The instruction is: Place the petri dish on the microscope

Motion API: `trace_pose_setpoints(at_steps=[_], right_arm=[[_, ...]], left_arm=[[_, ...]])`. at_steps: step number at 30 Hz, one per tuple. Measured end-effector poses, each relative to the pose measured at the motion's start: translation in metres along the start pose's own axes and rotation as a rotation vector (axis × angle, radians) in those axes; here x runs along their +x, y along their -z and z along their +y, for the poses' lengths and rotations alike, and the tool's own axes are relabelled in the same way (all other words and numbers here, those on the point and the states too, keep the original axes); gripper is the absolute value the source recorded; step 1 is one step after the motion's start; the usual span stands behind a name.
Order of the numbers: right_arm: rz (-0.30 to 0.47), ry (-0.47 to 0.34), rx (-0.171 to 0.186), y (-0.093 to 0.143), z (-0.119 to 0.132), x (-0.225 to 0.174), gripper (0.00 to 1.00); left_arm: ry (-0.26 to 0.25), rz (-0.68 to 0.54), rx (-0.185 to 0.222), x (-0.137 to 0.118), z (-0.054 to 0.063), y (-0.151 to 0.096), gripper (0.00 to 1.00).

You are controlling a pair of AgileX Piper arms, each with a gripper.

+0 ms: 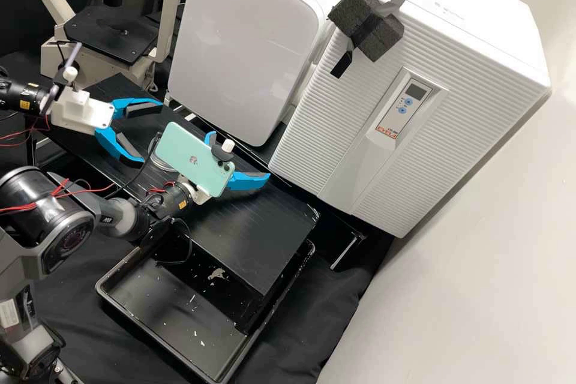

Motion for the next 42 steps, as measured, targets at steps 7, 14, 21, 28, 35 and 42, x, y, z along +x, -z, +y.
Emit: trace_pose_setpoints(at_steps=[7, 14, 21, 28, 35, 42], right_arm=[[0.000, 0.000, 0.000, 0.000, 0.000, 0.000, 1.00], [0.000, 0.000, 0.000, 0.000, 0.000, 0.000, 1.00], [0.000, 0.000, 0.000, 0.000, 0.000, 0.000, 1.00], [0.000, 0.000, 0.000, 0.000, 0.000, 0.000, 1.00], [0.000, 0.000, 0.000, 0.000, 0.000, 0.000, 1.00], [0.000, 0.000, 0.000, 0.000, 0.000, 0.000, 1.00]], left_arm=[[0.028, 0.029, -0.012, 0.012, -0.007, 0.009, 1.00], [0.027, 0.016, -0.049, 0.022, -0.009, 0.010, 1.00], [0.049, -0.023, -0.056, 0.032, -0.006, -0.002, 1.00], [0.072, -0.032, -0.042, 0.039, -0.004, -0.008, 1.00], [0.081, -0.024, -0.057, 0.040, -0.008, -0.007, 1.00], [0.084, -0.021, -0.062, 0.040, -0.011, -0.003, 1.00]])
